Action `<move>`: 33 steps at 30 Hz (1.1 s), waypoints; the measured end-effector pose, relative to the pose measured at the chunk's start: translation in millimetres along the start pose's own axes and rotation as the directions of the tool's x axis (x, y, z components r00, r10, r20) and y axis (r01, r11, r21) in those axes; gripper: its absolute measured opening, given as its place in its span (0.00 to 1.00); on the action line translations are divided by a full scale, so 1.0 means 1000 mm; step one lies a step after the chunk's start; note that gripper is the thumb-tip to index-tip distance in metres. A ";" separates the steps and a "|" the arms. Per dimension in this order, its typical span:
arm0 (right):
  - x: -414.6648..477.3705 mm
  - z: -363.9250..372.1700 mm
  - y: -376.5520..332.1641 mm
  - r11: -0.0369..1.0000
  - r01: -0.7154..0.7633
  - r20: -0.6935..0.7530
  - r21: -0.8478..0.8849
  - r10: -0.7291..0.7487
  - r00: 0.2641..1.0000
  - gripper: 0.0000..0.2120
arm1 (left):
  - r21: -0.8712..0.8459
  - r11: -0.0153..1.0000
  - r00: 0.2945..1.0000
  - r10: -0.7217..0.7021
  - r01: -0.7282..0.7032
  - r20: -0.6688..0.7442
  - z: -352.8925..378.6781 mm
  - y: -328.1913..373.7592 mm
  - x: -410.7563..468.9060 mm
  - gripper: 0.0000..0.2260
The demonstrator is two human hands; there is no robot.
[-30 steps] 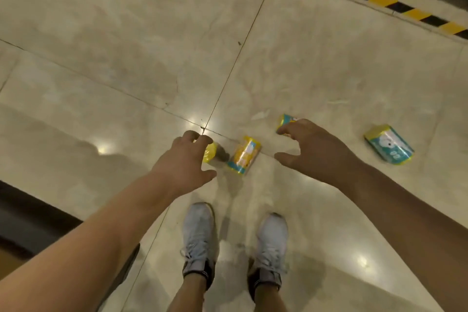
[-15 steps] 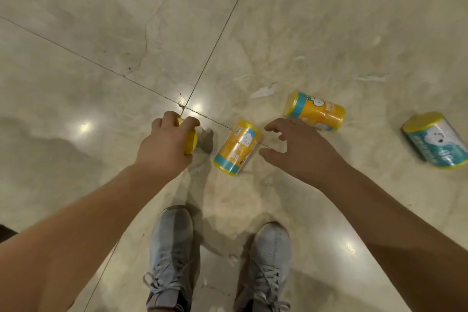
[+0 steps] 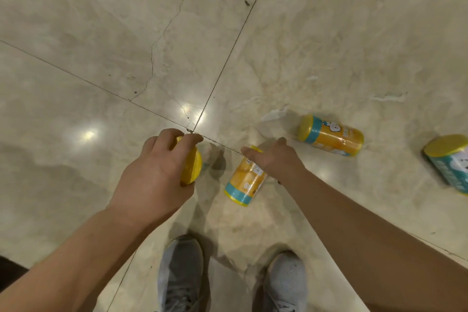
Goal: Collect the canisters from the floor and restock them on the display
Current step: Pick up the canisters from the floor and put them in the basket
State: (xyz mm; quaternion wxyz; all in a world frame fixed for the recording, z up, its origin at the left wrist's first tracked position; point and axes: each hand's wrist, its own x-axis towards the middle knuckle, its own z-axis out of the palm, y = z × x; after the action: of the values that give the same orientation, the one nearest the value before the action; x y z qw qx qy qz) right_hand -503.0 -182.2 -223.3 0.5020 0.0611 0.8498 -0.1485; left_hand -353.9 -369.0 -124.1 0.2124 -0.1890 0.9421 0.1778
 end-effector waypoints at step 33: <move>-0.656 -0.340 -0.150 0.607 0.627 -0.257 -0.488 -0.787 0.561 0.34 | 0.044 0.995 0.947 0.099 -0.090 -0.306 -0.599 0.146 -0.286 0.39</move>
State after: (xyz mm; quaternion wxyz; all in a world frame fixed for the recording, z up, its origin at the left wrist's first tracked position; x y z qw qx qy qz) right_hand -504.6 -188.5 531.2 0.1896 -0.3467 0.9024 -0.1721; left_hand -376.3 -410.9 554.1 0.0569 -0.1659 0.9742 0.1423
